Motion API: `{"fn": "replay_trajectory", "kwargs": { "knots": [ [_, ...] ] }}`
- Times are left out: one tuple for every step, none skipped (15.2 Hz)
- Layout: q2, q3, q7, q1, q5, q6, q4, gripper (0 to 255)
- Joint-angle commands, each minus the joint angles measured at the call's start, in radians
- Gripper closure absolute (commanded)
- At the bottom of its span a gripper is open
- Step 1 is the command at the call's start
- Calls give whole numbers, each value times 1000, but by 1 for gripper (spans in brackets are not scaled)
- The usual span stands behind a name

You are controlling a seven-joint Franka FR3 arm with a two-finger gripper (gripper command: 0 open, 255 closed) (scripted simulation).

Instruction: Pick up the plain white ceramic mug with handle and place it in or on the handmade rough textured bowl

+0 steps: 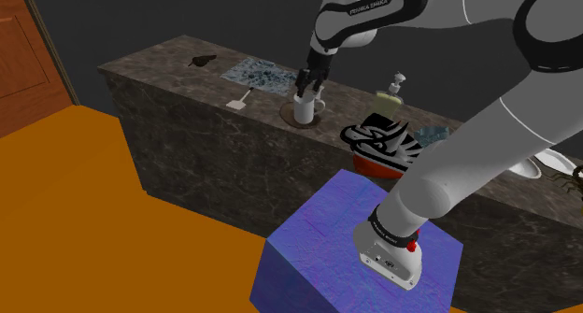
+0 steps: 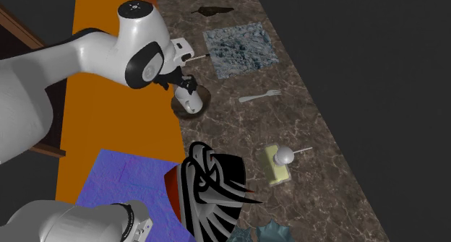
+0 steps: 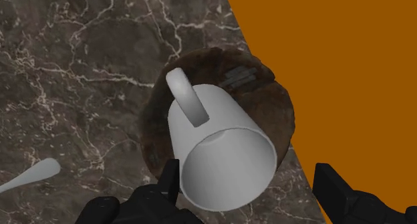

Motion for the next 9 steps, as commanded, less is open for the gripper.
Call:
{"fn": "replay_trajectory", "kwargs": {
  "knots": [
    [-29, 5, 5, 0, -4, -61, 30, 0],
    [-40, 7, 7, 0, -5, -88, 47, 0],
    [-40, 7, 7, 0, -5, -88, 47, 0],
    [-40, 7, 7, 0, -5, -88, 47, 0],
    [-40, 7, 7, 0, -5, -88, 47, 0],
    [-40, 7, 7, 0, -5, -88, 47, 0],
    [-40, 7, 7, 0, -5, -88, 47, 0],
    [-40, 7, 7, 0, -5, -88, 47, 0],
    [-40, 7, 7, 0, -5, -88, 47, 0]
  ]
}}
